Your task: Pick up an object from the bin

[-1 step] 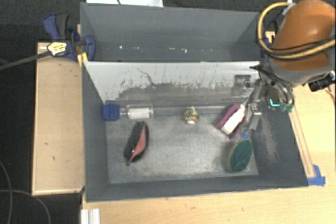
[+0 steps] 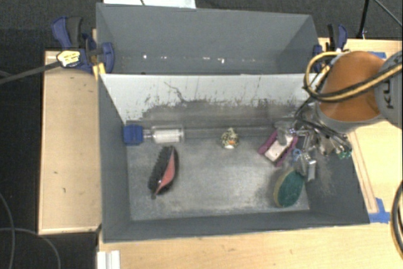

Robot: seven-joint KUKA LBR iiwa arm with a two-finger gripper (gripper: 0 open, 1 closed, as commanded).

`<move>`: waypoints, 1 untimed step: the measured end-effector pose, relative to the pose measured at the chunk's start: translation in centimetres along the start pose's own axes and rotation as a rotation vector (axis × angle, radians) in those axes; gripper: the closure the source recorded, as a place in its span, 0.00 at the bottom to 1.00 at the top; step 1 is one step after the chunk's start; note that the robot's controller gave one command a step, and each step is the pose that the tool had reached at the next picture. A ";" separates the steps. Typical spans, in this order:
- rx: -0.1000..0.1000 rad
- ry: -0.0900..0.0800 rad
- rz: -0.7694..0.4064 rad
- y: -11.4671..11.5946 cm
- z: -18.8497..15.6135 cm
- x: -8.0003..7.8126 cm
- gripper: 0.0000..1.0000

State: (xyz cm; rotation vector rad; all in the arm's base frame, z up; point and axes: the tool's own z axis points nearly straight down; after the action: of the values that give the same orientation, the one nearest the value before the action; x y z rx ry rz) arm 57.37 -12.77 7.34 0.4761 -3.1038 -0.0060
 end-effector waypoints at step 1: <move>0.003 -0.001 -0.312 4.6 -2.7 7.6 0.00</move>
Offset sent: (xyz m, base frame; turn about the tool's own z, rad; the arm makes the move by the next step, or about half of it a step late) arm -0.0862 0.0201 0.0266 -0.3138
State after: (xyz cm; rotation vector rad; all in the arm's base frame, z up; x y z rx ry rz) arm 48.76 -10.70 10.03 0.9537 -2.9938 -0.0012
